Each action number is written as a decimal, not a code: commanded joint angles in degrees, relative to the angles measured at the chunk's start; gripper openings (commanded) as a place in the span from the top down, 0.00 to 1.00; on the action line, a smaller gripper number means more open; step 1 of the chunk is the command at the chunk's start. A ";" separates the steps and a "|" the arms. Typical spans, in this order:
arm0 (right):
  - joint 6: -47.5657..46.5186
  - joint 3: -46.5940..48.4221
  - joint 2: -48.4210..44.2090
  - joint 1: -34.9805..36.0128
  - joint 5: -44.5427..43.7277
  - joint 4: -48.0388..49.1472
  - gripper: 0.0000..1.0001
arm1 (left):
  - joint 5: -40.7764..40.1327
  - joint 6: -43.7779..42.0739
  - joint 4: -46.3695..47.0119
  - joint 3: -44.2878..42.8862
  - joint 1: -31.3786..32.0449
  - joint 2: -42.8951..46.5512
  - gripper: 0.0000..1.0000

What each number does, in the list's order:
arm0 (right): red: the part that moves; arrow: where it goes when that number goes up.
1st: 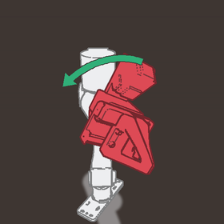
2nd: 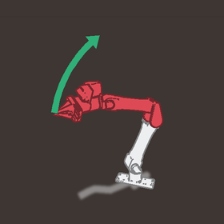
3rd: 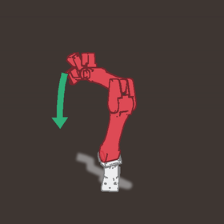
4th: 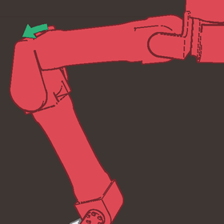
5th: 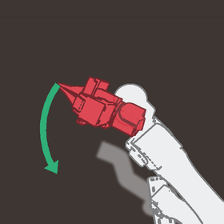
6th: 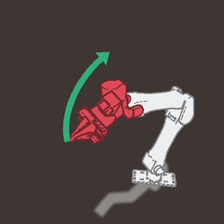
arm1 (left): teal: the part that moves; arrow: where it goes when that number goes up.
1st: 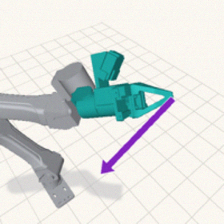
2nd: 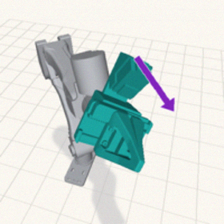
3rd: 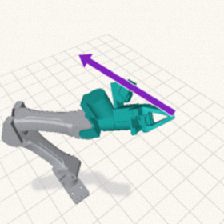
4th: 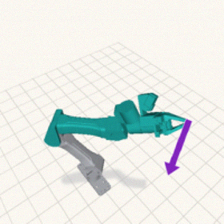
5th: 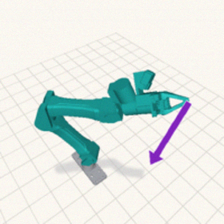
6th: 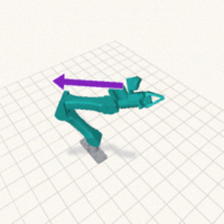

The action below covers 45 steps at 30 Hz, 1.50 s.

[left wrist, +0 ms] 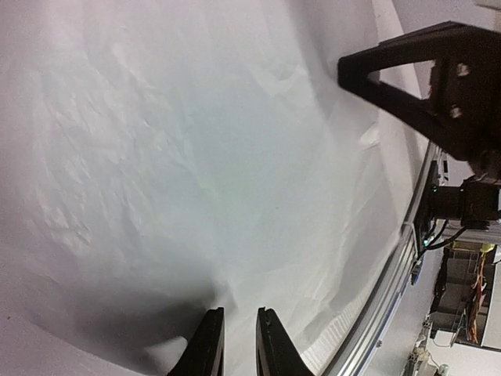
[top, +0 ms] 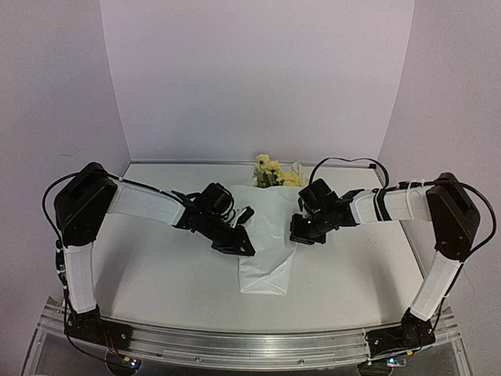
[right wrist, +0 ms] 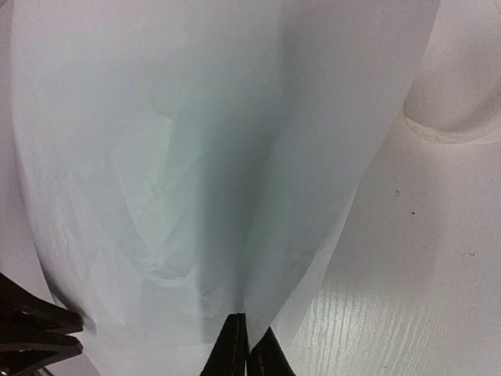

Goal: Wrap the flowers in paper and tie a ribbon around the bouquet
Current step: Press the fold line of the folded wrapping paper.

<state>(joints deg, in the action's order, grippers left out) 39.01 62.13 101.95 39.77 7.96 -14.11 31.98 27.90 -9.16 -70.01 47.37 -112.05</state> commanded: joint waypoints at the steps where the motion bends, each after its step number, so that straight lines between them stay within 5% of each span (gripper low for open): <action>1: -2.46 1.99 -0.88 -0.57 -2.03 -1.21 0.95 | 0.78 -2.38 -2.61 -3.12 0.27 -2.00 0.84; 9: -3.06 3.56 -5.73 0.79 0.22 -10.75 0.70 | 1.55 -2.83 -1.65 -3.43 0.27 -2.87 0.84; 16: -4.44 4.59 -10.35 4.67 2.97 -14.44 0.59 | 2.77 -3.46 -1.94 -3.78 0.65 -2.71 0.84; 28: -0.49 13.30 0.85 6.77 17.73 -12.97 0.72 | 2.76 -4.87 -3.22 -4.24 1.24 -2.87 0.84; 33: 4.46 7.41 2.19 7.42 19.12 -6.79 0.81 | 2.46 -5.22 -3.66 -4.10 1.20 -2.89 0.84; 45: 5.63 -1.95 2.54 9.56 14.94 -3.20 0.83 | 2.66 -5.67 -4.33 -2.92 1.13 -2.33 0.83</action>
<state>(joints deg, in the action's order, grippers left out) 44.16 61.09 104.25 49.04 24.84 -19.64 34.35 23.78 -12.34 -72.03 48.45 -114.74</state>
